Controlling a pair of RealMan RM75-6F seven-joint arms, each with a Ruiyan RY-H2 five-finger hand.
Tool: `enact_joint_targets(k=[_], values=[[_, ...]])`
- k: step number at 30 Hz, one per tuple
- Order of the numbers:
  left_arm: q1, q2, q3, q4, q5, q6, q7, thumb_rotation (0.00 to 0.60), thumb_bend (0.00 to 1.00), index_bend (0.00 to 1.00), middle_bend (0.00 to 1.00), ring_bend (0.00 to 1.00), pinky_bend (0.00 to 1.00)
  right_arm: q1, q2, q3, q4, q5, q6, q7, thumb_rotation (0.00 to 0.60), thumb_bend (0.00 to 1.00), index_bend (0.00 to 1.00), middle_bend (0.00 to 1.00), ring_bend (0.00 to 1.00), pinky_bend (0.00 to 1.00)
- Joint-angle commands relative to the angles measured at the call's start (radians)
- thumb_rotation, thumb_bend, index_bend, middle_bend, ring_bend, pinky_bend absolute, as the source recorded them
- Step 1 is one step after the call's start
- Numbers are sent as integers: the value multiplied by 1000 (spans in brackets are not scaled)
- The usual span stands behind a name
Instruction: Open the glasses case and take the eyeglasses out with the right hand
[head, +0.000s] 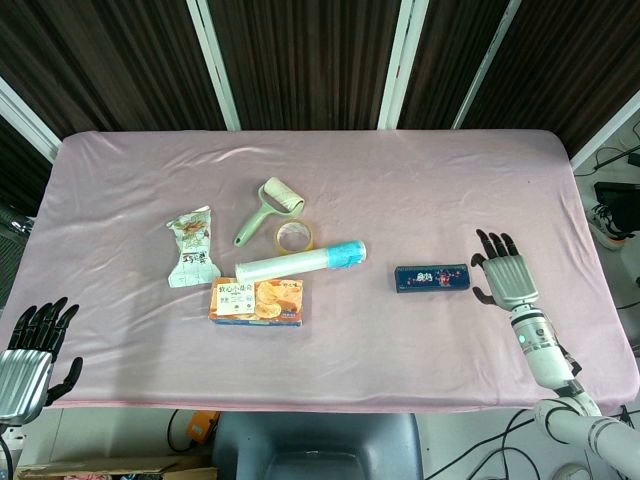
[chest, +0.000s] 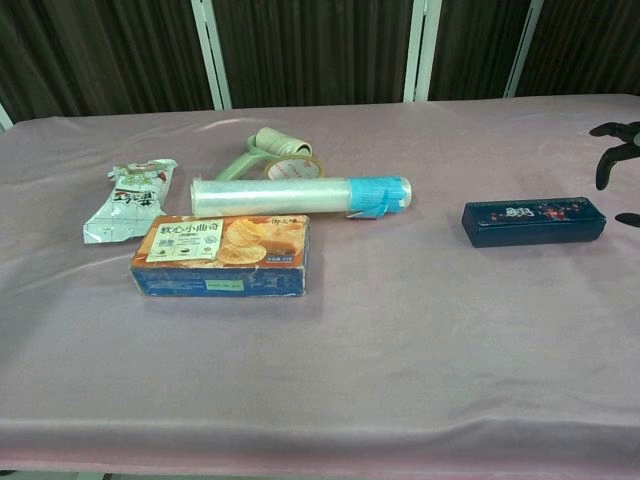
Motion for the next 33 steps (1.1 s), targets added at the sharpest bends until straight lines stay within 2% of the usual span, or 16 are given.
enact_joint_targets(k=[1, 25, 31, 33], values=[[0, 1, 0, 0, -1, 1, -1, 600, 392, 0, 0, 0, 0, 7, -7, -2, 1, 2, -8, -7, 600, 435, 520, 8, 0, 0], [6, 7, 0, 4, 0, 12, -14, 600, 394, 0, 0, 0, 0, 42, -34, 1, 0, 60, -58, -91, 600, 479, 551, 8, 0, 0], [7, 7, 1, 4, 1, 15, -16, 600, 394, 0, 0, 0, 0, 43, -33, 2, -6, 69, -58, -102, 600, 546, 562, 10, 0, 0], [8, 8, 1, 5, 2, 16, -17, 600, 395, 0, 0, 0, 0, 43, -31, 3, -8, 71, -57, -104, 600, 597, 574, 13, 0, 0]])
